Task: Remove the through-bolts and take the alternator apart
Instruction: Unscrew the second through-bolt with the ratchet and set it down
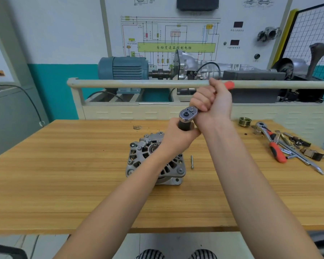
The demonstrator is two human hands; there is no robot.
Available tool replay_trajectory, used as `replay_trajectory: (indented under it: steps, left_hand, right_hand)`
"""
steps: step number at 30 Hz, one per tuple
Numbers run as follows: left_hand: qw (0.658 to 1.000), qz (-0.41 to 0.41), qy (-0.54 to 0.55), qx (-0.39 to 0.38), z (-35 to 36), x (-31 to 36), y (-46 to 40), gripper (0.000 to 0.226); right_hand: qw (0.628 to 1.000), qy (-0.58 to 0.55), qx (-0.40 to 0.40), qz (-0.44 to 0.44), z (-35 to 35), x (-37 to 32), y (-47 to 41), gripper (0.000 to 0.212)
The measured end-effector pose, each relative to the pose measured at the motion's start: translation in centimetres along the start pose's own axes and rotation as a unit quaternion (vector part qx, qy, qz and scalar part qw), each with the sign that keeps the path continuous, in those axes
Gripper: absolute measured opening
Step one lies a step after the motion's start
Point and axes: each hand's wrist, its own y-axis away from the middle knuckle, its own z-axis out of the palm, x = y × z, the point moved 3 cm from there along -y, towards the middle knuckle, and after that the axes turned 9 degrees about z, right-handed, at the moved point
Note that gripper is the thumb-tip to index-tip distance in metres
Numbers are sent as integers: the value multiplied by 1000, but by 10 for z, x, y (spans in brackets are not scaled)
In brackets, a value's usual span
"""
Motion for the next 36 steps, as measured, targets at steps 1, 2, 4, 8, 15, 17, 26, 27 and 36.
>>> replay_trajectory:
  steps: [1, 2, 4, 8, 15, 17, 26, 27, 36]
  left_hand:
    - [999, 14, 18, 45, 2, -1, 1, 24]
    - [996, 23, 42, 81, 3, -1, 2, 21]
    - [991, 30, 67, 114, 5, -1, 3, 23]
    - [1000, 12, -14, -6, 2, -2, 0, 31]
    - [987, -35, -23, -155, -3, 4, -4, 35]
    - [998, -24, -18, -52, -3, 0, -5, 26]
    - [999, -15, -9, -34, 0, 3, -3, 30]
    - [995, -20, -9, -93, -3, 6, -3, 35]
    - [998, -17, 11, 66, 2, -1, -2, 28]
  right_hand:
    - [998, -9, 11, -56, -2, 1, 5, 45]
    - [995, -18, 16, -99, -4, 3, 10, 42]
    - [991, -30, 10, -133, -6, 4, 16, 41]
    - [999, 3, -22, 25, -1, -6, 5, 49]
    - [989, 30, -40, 141, 6, -2, -7, 45]
    - [1000, -12, -12, 22, 1, -1, -5, 46]
    - [999, 9, -25, 41, 0, -8, 0, 53]
    - [994, 26, -39, 100, 3, -8, -4, 53]
    - [995, -30, -4, -95, -3, 4, 7, 45]
